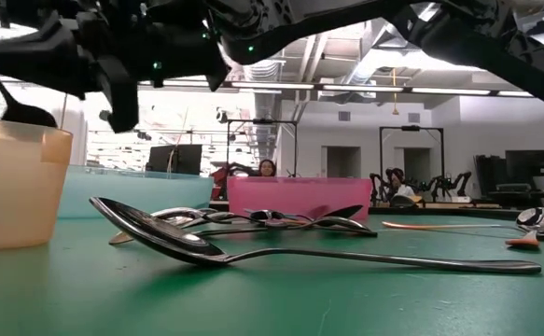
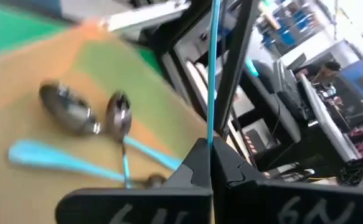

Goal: Sort silverware by color (type)
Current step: Put the blue spoon into the orange bin

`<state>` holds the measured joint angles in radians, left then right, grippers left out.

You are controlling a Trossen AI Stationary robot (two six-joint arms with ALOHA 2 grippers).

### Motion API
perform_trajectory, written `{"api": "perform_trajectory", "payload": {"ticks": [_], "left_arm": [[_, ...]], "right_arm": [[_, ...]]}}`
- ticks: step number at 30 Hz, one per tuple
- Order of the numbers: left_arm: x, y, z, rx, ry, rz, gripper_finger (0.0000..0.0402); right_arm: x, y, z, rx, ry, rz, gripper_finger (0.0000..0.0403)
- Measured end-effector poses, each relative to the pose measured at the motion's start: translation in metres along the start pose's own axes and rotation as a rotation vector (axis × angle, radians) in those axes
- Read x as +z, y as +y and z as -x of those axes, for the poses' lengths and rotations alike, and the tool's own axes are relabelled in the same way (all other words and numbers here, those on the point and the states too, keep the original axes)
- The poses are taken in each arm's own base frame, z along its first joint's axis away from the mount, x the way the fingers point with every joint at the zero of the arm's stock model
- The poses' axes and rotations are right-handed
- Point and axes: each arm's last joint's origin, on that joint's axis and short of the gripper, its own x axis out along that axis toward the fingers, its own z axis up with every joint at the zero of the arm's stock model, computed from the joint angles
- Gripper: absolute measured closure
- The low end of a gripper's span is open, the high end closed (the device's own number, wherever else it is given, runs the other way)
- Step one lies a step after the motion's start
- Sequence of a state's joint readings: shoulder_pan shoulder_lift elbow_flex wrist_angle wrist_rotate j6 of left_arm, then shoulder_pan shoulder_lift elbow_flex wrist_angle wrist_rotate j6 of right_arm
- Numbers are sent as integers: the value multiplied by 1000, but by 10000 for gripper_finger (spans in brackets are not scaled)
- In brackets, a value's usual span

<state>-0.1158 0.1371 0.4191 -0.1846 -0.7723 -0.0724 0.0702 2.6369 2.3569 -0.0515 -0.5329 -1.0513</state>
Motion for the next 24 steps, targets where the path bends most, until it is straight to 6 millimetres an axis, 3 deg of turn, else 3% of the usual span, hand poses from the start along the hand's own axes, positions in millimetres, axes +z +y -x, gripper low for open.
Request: {"api": "perform_trajectory", "payload": {"ticks": [9,15,20,24], "left_arm": [[-1,0,0,1,10,10,243],[-1,0,0,3,10,5,243],[-1,0,0,3,10,9,243],[-1,0,0,3,11,7,243]], "right_arm": [[16,18,-15,39,95,436,401],[23,24,-20,39,150,548,401],[16,30,-18,130,250,707,401],[12,35,-16,196,290,726,401]]}}
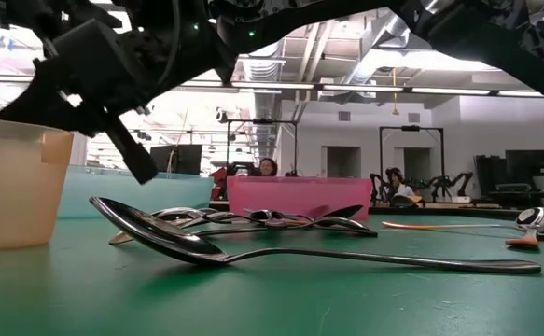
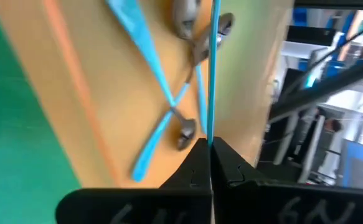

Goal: Sort silverware by color (type)
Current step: Put the blue spoon into the orange bin

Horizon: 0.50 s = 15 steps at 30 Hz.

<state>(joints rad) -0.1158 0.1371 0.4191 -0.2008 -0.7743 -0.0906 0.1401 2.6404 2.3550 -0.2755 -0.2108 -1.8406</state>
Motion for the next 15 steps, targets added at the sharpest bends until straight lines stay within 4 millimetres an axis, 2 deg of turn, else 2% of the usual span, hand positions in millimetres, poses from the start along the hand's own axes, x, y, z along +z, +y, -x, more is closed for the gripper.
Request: {"api": "perform_trajectory", "payload": {"ticks": [7,15], "left_arm": [[0,0,0,1,4,-3,243],[-2,0,0,3,20,-1,243]], "right_arm": [[-1,1,0,7,0,66,401],[-4,7,-1,18,-16,54,393]]}}
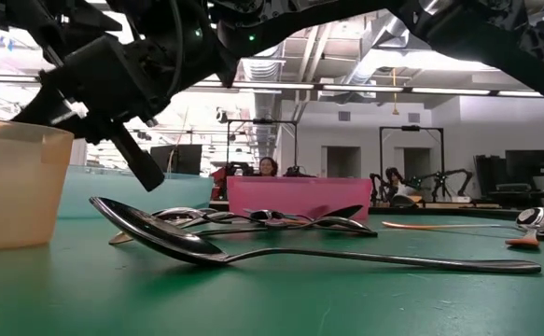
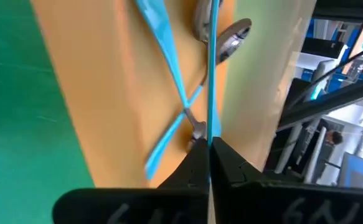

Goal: Sort silverware by color (type)
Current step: Put the blue spoon into the orange bin, then put the orange spoon into the blue bin

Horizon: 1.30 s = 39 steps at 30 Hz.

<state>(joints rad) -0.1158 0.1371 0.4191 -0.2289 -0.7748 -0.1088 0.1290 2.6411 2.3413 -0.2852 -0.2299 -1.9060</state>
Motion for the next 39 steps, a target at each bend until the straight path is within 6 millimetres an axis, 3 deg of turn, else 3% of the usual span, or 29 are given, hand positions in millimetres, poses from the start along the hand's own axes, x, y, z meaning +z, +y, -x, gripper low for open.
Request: {"api": "perform_trajectory", "payload": {"ticks": [10,20,27,34,39], "left_arm": [[0,0,0,0,2,3,243],[-1,0,0,0,5,-1,243],[-1,0,0,1,9,-18,243],[-2,0,0,2,13,-23,243],[-2,1,0,42,16,-32,243]], "right_arm": [[0,1,-1,-1,-11,-13,378],[-8,-1,1,-61,-28,-21,316],[-9,-5,1,-97,-18,-123,286],[-11,-4,1,-81,52,-240,280],[-15,-15,8,-98,152,-244,280]]}}
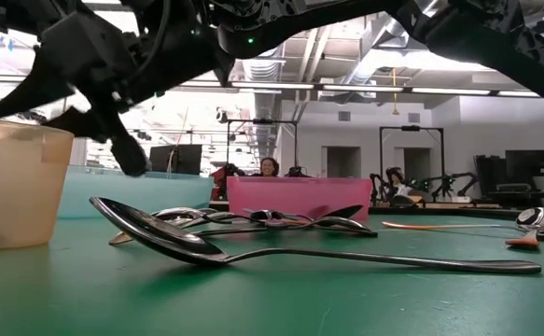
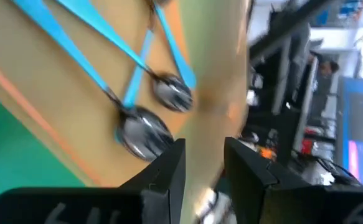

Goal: Sort silverware by color (type)
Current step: Put the orange spoon into the blue bin

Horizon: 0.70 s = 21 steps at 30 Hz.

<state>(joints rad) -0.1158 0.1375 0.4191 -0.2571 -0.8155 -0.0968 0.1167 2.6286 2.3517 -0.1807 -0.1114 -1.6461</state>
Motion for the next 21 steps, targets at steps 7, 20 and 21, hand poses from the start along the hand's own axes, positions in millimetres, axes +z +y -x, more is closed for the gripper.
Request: {"api": "perform_trajectory", "payload": {"ticks": [7,20,21], "left_arm": [[0,0,0,12,-2,-5,243],[0,0,0,11,-2,4,243],[0,0,0,11,-2,4,243]], "right_arm": [[-1,-27,22,-28,36,-160,280],[-8,-62,93,41,518,-802,280],[-8,-60,99,69,565,-864,280]]}}
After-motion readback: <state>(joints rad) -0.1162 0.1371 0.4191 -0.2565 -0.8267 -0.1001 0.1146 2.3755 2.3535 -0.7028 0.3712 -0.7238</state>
